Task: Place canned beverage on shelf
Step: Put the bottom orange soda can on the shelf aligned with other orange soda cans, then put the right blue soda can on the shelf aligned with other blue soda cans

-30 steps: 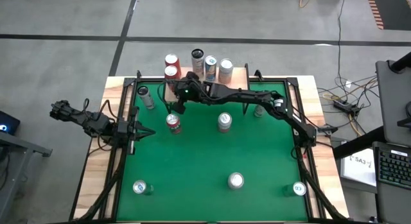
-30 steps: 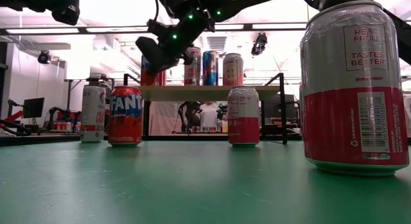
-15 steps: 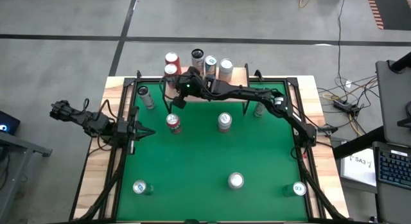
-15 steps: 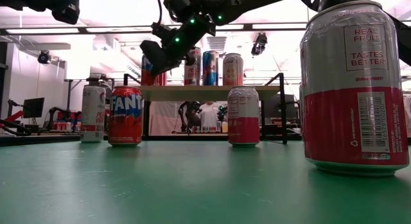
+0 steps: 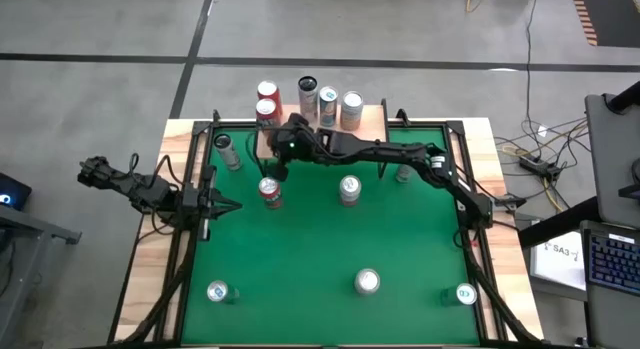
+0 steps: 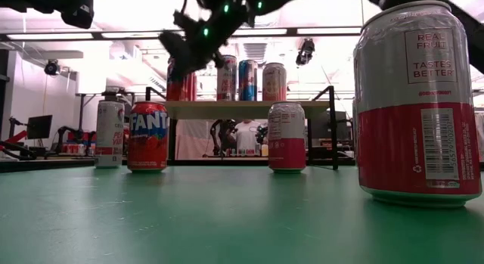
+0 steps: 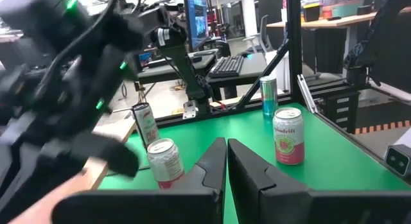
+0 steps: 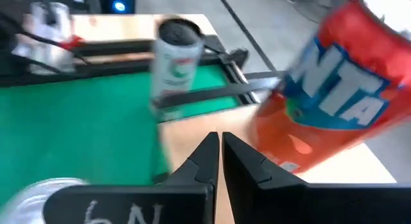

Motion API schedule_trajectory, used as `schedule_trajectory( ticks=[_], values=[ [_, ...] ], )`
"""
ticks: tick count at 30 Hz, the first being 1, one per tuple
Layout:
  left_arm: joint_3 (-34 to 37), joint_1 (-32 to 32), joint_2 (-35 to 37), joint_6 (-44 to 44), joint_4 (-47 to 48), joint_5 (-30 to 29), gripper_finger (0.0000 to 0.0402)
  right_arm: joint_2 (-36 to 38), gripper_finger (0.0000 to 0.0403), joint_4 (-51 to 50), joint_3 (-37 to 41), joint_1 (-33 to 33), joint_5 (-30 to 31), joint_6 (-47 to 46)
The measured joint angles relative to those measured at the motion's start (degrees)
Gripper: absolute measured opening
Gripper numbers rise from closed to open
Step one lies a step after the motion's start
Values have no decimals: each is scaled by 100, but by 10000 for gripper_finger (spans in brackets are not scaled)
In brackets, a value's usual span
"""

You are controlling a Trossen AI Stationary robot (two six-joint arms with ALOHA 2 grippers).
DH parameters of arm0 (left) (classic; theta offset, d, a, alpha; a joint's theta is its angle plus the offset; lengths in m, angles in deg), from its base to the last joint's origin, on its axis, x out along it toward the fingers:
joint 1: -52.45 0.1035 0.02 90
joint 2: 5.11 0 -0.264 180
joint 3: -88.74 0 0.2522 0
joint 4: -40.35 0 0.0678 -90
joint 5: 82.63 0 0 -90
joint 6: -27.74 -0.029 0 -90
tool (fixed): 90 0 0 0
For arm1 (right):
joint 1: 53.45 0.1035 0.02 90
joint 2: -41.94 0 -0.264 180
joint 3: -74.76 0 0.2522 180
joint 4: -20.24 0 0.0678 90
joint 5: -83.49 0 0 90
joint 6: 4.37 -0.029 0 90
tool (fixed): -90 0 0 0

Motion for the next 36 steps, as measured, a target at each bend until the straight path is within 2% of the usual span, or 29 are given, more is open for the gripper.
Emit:
schedule_trajectory(
  ticks=[5,10,17,22,25,28,36],
  values=[
    [0,0,-23,431,-115,-2,0,458,12,-886,-136,281,-7,-20],
    [0,0,-242,907,-731,2,0,1065,12,-1551,-148,568,-40,-65],
    [0,-8,-1142,1851,-1737,15,0,1632,12,-2334,-148,924,-52,-121],
    [-2,-33,-1921,2636,-2317,17,0,1776,12,-2982,-148,1129,-59,-153],
    [-10,-127,-2294,3549,-2356,1,0,1765,12,-3259,-148,1193,-82,-291],
    [-114,-243,-2696,4410,-2338,-299,0,1763,12,-3666,-148,1222,-275,-546],
    [-956,-367,-3727,4611,-1945,-348,0,1754,12,-4703,-139,1526,-596,-1222]
  ],
)
